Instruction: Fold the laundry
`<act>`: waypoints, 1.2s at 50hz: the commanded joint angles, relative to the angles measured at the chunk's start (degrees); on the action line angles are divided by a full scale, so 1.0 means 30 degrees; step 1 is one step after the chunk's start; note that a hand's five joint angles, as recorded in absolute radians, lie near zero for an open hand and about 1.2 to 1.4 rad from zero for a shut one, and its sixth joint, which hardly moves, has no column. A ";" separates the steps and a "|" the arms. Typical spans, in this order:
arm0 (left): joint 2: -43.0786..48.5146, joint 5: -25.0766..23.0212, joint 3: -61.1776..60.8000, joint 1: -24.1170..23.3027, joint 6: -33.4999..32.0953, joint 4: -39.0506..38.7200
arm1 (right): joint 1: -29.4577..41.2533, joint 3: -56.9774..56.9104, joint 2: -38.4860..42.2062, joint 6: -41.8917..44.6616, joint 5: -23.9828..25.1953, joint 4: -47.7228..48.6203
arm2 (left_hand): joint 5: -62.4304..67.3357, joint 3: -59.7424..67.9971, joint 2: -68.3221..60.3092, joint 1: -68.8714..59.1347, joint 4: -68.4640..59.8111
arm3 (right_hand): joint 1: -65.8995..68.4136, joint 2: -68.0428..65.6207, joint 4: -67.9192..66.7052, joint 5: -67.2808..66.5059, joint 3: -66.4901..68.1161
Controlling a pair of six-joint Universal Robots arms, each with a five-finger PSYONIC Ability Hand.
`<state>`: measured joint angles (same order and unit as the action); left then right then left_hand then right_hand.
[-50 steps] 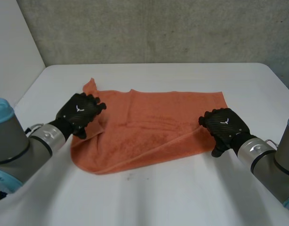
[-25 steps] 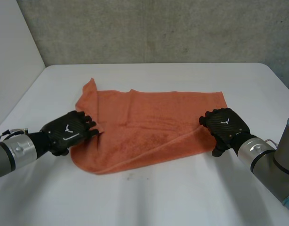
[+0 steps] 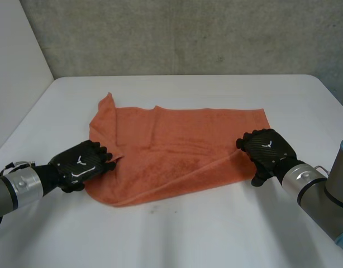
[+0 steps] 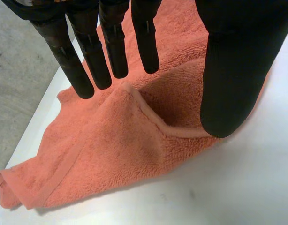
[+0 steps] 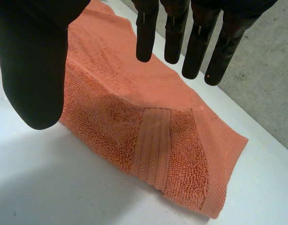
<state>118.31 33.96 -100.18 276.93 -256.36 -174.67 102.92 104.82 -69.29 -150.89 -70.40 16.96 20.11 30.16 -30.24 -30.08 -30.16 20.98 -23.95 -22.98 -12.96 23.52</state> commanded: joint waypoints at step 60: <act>-0.1762 0.4001 -0.1146 0.0738 0.5738 -0.3917 | 0.0030 -0.8132 0.3789 0.2483 0.1436 -0.6503 | 1.6631 1.6612 -1.6588 -1.6640 -1.6614 | 0.2310 -0.1321 -0.1646 -0.1650 0.1466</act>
<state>114.53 43.59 -103.48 279.12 -248.58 -186.71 102.86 88.70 -64.22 -147.99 -68.81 3.00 58.49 69.61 -69.69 -66.85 -69.72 20.98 -23.96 -23.10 -13.15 23.52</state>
